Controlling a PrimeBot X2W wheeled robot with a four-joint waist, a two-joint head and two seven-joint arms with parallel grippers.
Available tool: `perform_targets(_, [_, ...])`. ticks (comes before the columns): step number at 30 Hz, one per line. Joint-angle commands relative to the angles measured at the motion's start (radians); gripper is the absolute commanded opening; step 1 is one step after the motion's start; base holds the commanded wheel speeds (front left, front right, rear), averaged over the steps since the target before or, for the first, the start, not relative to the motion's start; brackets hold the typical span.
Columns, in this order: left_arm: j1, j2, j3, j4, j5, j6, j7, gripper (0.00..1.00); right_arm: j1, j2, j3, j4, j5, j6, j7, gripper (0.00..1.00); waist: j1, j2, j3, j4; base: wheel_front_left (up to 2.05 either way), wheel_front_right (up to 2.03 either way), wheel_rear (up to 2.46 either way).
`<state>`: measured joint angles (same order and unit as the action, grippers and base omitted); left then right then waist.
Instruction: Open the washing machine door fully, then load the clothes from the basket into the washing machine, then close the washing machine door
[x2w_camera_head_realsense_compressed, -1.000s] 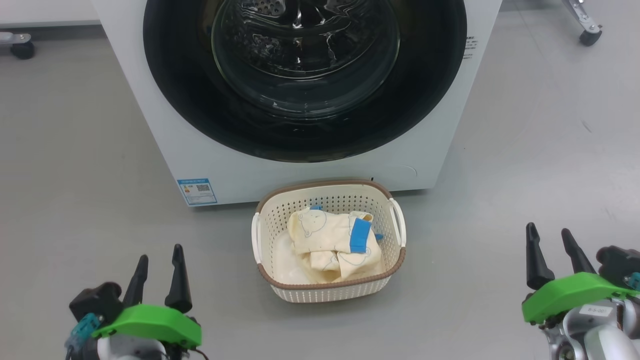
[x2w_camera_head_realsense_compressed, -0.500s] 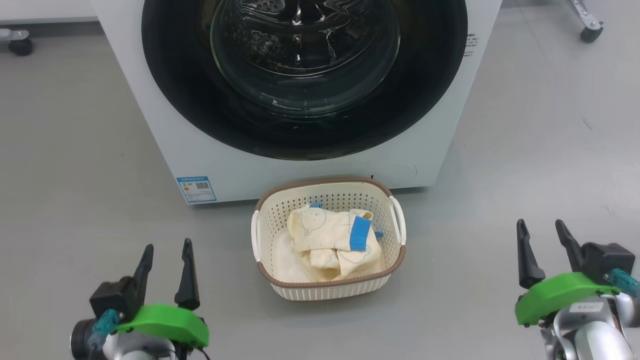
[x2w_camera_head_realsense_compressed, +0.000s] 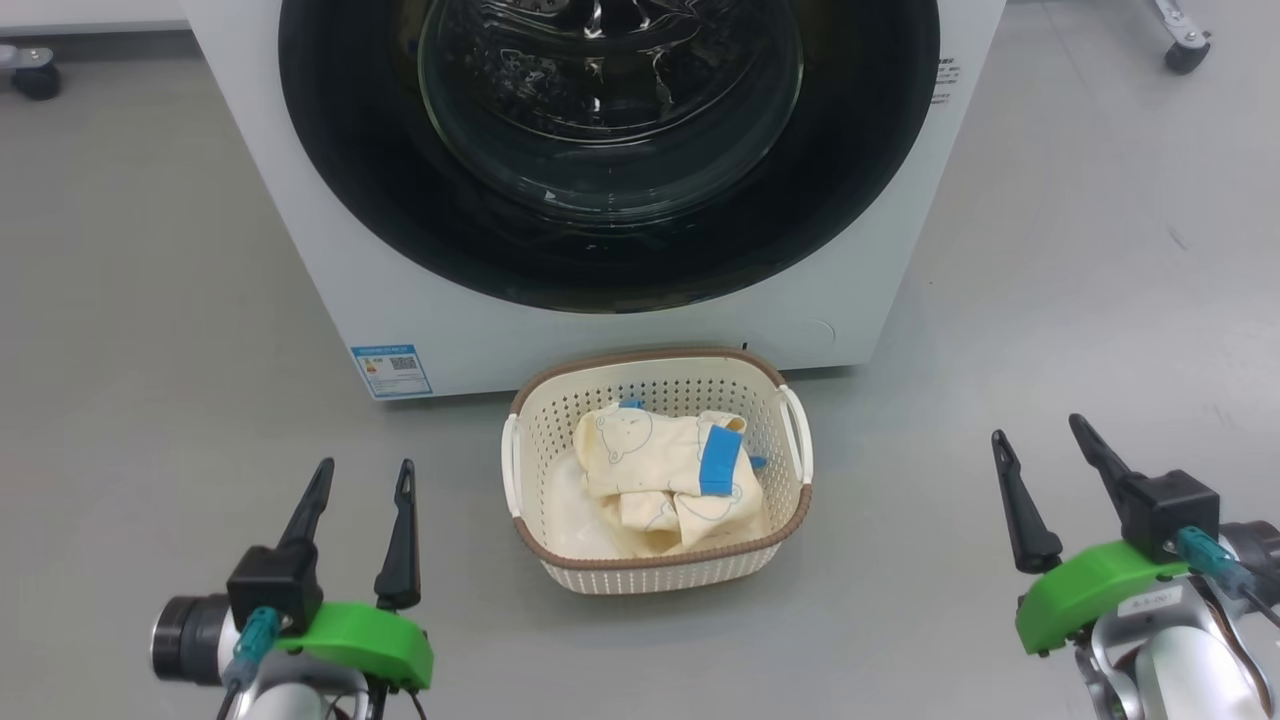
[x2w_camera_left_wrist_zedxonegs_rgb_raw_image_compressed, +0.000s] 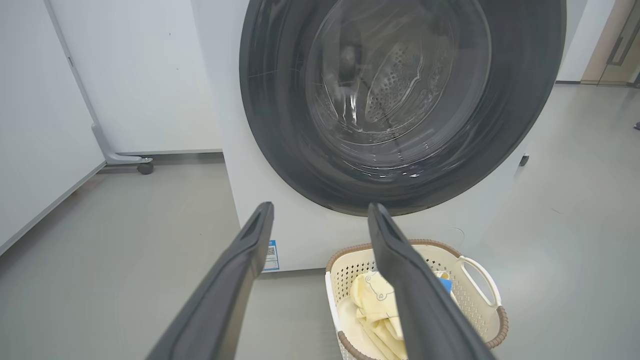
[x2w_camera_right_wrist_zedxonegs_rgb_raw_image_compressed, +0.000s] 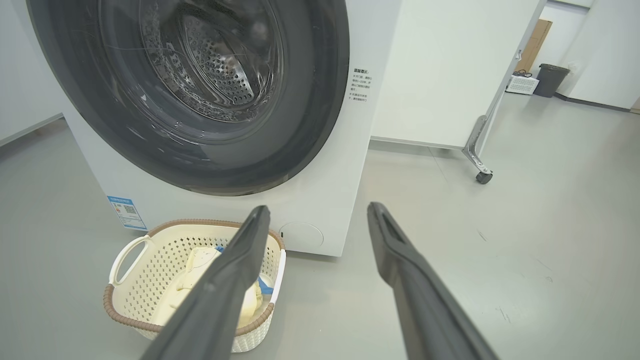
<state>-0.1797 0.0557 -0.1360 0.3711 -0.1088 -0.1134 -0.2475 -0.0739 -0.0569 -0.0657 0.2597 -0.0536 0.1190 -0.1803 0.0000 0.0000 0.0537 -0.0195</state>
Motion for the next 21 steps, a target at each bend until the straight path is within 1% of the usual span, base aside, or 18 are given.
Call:
perform_targets(1, [-0.050, 0.020, 0.026, -0.026, 0.026, 0.007, -0.014, 1.00, -0.049, -0.021, 0.023, -0.033, -0.026, 0.012, -0.015, 1.00, 0.0000, 0.0000, 0.000, 0.000, 0.00, 0.00, 0.00])
perform_targets(21, [-0.054, 0.016, 0.032, -0.005, 0.027, 0.022, -0.014, 1.00, -0.051, -0.014, 0.008, -0.026, -0.013, 0.012, -0.013, 1.00, 0.0000, 0.0000, -0.005, 0.003, 0.00, 0.00, 0.00])
